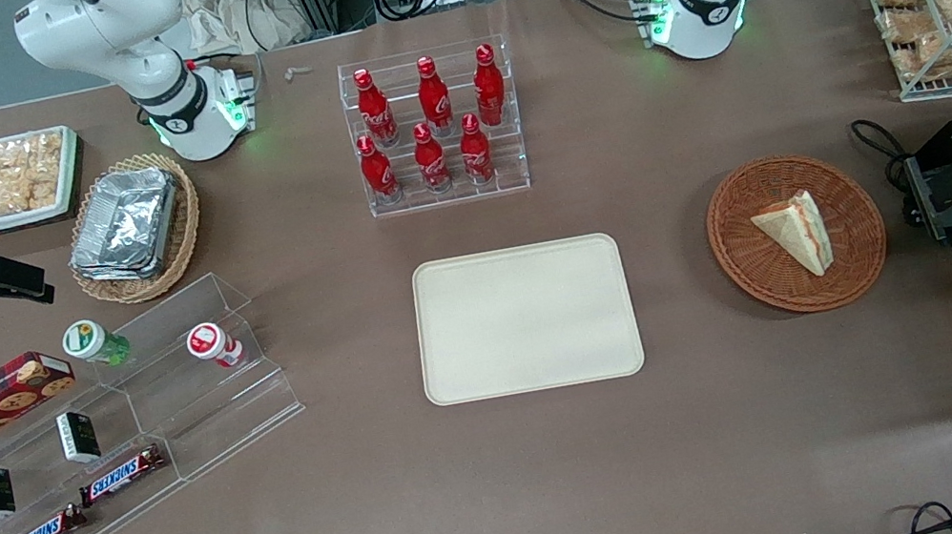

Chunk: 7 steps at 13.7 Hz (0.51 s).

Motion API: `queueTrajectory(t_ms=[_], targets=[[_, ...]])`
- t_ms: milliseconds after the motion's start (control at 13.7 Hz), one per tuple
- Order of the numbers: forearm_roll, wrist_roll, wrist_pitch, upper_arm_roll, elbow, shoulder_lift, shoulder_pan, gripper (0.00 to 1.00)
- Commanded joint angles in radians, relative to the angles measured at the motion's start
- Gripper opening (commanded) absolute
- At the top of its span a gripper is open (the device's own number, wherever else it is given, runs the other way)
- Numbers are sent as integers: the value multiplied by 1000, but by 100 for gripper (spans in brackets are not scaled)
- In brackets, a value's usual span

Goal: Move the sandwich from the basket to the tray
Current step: 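Move the left gripper over the wrapped sandwich in the wicker basket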

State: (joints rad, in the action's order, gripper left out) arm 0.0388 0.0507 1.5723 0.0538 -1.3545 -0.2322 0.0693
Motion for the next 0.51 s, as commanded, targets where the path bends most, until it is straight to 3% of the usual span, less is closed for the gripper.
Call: queueTrajectory(t_ms=[0, 438], targets=[[-5, -20, -20, -12, 41, -24, -9, 100], [-7, 3, -31, -12, 5, -16, -6, 100]])
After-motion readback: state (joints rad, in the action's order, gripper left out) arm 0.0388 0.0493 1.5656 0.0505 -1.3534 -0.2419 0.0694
